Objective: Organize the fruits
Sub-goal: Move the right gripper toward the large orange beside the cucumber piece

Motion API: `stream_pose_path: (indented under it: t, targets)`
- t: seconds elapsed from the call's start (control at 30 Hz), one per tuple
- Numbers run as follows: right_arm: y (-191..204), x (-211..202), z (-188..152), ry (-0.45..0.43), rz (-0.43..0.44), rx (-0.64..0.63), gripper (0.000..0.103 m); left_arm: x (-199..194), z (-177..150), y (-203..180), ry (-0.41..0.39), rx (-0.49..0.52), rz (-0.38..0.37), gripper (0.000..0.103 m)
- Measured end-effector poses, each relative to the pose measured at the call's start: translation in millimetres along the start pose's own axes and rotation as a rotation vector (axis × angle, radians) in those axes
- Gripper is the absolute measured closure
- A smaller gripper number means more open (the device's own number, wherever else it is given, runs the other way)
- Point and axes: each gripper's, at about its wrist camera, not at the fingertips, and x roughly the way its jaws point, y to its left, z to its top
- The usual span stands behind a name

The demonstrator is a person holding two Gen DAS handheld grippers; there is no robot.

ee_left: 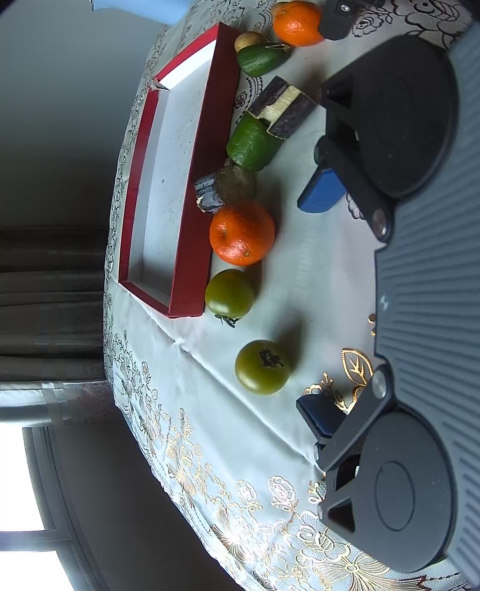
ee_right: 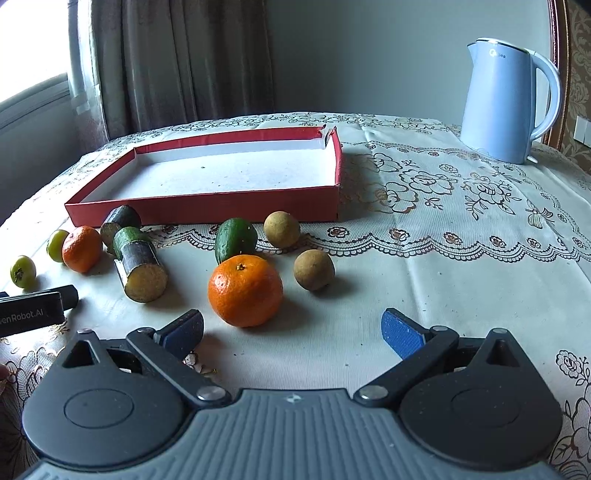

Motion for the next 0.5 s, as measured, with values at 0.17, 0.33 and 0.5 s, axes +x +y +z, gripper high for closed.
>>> stream_pose_path:
  t: [0.17,0.33,0.5]
  targets:
    - [-1.6,-0.9,0.0,-0.008,0.016,0.008,0.000,0.3,0.0,0.2,0.000,-0.001,-0.001,0.000]
    - [-1.2,-2.2,-0.2,-0.014,0.036,0.005,0.000,0.2,-0.4,0.6,0.000,-0.002,-0.002,0.000]
    - [-3.3,-6.6,-0.9,-0.041,0.081,0.019,0.000,0.6,-0.9,0.6,0.000,-0.003,-0.004,0.000]
